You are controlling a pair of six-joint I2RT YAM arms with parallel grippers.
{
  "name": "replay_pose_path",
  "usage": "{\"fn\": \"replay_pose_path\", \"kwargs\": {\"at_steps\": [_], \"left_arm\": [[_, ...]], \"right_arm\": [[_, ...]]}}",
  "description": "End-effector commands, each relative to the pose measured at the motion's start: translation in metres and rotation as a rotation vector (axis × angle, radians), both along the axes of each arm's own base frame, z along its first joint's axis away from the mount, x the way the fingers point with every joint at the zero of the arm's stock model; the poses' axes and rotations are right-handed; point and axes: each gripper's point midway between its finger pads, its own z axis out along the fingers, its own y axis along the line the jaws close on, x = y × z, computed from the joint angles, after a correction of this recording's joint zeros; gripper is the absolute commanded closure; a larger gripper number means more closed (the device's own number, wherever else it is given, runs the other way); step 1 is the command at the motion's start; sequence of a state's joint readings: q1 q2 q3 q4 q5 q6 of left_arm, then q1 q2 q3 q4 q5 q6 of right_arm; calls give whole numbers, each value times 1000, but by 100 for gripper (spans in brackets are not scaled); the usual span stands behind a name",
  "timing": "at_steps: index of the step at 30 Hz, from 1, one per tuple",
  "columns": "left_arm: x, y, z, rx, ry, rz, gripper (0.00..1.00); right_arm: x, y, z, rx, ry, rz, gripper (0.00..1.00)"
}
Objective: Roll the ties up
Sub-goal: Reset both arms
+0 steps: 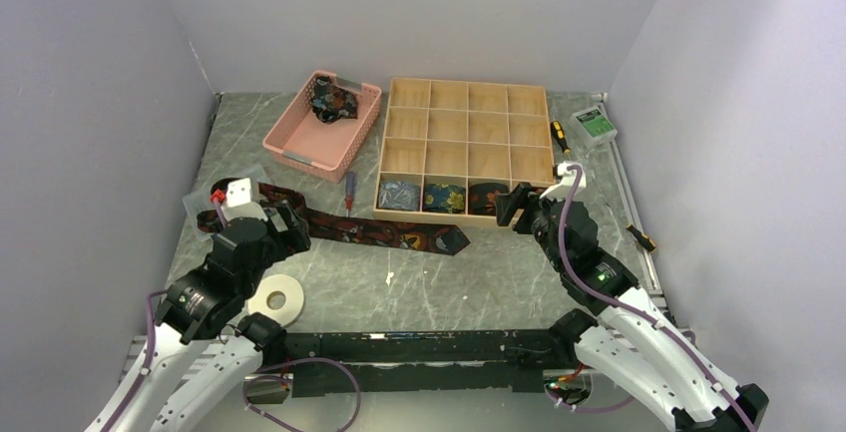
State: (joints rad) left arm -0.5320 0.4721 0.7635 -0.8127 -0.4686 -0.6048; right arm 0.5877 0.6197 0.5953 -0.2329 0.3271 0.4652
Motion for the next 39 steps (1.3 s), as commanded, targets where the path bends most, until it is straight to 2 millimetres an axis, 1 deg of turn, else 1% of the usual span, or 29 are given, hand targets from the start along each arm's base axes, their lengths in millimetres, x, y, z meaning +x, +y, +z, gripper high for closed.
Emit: {"fn": "replay_pose_path", "kwargs": {"at_steps": [1,17,25,39], "left_arm": [[2,2,9,-3,-8,18,6],[2,3,4,-4,23,45,6],[2,10,-1,15,68,104,6],[2,9,-4,7,61,100,6]], "right_arm": [[2,1,15,32,-39,-3,31],[0,2,14,38,-35,8,32],[0,6,8,38,-21,25,32],[0,7,9,41,-19,28,32]]}}
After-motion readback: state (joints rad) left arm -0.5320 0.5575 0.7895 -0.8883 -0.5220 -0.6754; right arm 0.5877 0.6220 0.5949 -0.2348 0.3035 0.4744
